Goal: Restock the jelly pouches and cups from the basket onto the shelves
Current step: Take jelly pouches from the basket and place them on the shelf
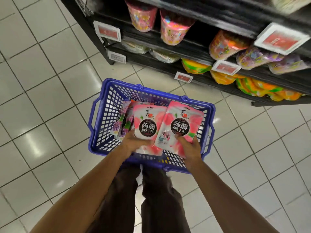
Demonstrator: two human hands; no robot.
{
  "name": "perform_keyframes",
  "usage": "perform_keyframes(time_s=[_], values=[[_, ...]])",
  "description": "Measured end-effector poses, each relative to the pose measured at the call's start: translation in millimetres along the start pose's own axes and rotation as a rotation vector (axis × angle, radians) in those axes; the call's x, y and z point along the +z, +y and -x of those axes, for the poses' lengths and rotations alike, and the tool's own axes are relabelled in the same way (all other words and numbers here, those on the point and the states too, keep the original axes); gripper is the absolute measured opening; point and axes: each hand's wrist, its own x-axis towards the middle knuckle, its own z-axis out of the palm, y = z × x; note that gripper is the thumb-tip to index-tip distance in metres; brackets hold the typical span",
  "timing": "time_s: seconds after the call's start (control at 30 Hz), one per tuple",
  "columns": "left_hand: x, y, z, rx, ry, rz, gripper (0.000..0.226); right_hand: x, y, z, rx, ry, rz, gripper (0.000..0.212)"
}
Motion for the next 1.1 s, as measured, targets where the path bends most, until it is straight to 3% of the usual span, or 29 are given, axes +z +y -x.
perform_keyframes(time_s=[0.17,0.3,0.4,0.5,0.6,0.7,0.8,1.0,1.1], values=[[-22,81,122,0.155,-0.038,0.07,0.048,-20,-76,104,-0.006,-0.207,-0.118,0.058],[-43,161,230,0.213,-0.096,0.058,0.044,-34,-161,199,-0.139,-0.307,-0.155,0.056],[-55,215,309,0.295,-0.126,0.081,0.05,-44,-217,264,-0.239,-0.368,-0.168,0.054],[-61,260,375,0.48,-0.18,-0.019,0.078,-50,-259,319,-0.343,-0.442,-0.195,0.057],[-68,300,429,0.608,-0.172,-0.051,0.076,-49,-297,371,-0.438,-0.533,-0.254,0.046],[-75,339,476,0.75,-0.166,-0.068,0.077,-45,-334,415,-0.53,-0.512,-0.277,0.028],[-86,373,520,0.859,-0.171,-0.085,0.083,-44,-367,456,-0.65,-0.517,-0.303,0.037],[-100,418,583,1.062,-0.176,-0.058,0.049,-52,-413,520,-0.843,-0.498,-0.317,0.057],[-100,433,603,1.105,-0.226,-0.03,0.048,-54,-429,545,-0.941,-0.476,-0.327,0.042]])
